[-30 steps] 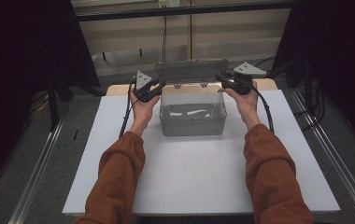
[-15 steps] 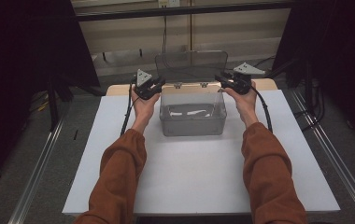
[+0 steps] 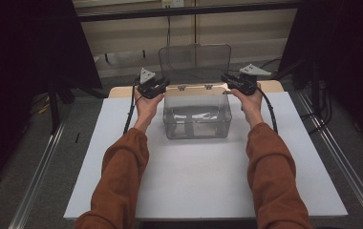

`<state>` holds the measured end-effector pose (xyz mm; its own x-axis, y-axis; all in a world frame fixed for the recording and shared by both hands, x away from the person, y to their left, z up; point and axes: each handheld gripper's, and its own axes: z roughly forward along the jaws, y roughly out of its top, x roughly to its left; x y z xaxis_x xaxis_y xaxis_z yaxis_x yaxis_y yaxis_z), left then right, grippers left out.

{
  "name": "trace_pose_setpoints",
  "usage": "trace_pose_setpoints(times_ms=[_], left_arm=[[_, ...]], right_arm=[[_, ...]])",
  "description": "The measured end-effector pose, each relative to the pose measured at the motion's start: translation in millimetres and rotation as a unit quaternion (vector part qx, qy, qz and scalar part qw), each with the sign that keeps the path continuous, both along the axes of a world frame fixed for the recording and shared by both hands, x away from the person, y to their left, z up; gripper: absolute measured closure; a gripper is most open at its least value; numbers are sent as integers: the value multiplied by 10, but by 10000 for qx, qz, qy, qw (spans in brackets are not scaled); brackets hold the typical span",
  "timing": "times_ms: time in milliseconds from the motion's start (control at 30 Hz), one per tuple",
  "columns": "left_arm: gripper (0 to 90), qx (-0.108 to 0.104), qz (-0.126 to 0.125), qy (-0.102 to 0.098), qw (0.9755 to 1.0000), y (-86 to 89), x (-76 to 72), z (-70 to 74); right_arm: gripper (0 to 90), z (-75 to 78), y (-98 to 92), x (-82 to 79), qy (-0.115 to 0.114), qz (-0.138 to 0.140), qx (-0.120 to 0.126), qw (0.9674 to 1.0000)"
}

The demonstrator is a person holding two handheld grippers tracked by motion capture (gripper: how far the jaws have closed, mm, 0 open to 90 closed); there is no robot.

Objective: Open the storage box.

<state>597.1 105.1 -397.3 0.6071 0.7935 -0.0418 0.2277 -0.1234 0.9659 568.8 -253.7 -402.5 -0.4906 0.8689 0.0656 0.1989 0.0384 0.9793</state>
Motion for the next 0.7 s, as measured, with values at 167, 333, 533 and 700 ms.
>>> trace_pose_setpoints(times_ms=[167,333,533,700], left_arm=[[704,-121,4,85,9999,-1,57,-8],[722,-18,-199,171,9997,22,131,-44],[698,-253,-134,261,9992,-13,178,-74],[698,-245,-213,319,9990,11,192,-81]], right_arm=[[782,17,-19,46,82,33,-19,10000],[794,6,-34,76,169,32,148,9997],[801,-4,-50,99,392,-6,305,9988],[800,19,-38,134,571,-78,354,9977]])
